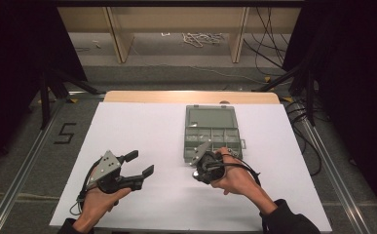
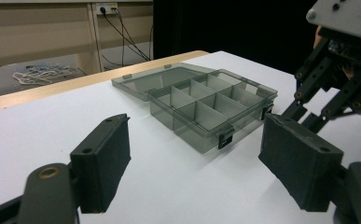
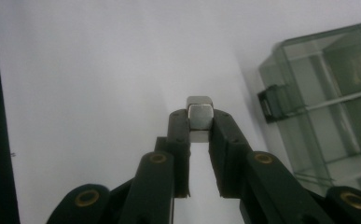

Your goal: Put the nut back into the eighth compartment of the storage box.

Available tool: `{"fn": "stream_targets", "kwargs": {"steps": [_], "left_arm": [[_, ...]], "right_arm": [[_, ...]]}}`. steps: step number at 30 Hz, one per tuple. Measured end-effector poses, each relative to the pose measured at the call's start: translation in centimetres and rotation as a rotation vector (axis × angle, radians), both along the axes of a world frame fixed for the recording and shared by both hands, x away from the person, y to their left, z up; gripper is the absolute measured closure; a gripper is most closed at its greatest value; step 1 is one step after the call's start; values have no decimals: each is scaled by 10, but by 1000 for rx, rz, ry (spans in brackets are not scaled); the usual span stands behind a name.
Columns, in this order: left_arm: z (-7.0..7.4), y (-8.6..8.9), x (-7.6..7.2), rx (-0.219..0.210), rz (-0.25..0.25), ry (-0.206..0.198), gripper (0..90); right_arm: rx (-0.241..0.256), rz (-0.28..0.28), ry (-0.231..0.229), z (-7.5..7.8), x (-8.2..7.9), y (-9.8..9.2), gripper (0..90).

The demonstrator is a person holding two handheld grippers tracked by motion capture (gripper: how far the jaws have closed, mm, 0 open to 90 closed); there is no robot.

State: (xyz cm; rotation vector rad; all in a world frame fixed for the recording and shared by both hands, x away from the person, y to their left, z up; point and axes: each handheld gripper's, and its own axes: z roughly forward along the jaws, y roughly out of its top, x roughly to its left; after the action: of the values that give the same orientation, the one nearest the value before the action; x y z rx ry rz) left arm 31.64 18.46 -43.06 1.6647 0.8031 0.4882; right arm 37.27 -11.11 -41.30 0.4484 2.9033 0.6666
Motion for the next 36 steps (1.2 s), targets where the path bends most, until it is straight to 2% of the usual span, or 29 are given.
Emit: {"fn": "stream_targets", "kwargs": {"steps": [15, 21, 29, 36], "left_arm": [[0, 0, 0, 0, 0, 1, 237], [0, 0, 1, 3, -6, -2, 237], [0, 0, 0, 4, -6, -1, 237], [-1, -1, 0, 2, -2, 4, 237]], "right_arm": [[39, -131, -44, 21, 27, -52, 789], [34, -201, -58, 26, 37, -77, 789], [7, -291, -62, 20, 50, -100, 789], [-12, -320, -62, 12, 58, -108, 789]]}}
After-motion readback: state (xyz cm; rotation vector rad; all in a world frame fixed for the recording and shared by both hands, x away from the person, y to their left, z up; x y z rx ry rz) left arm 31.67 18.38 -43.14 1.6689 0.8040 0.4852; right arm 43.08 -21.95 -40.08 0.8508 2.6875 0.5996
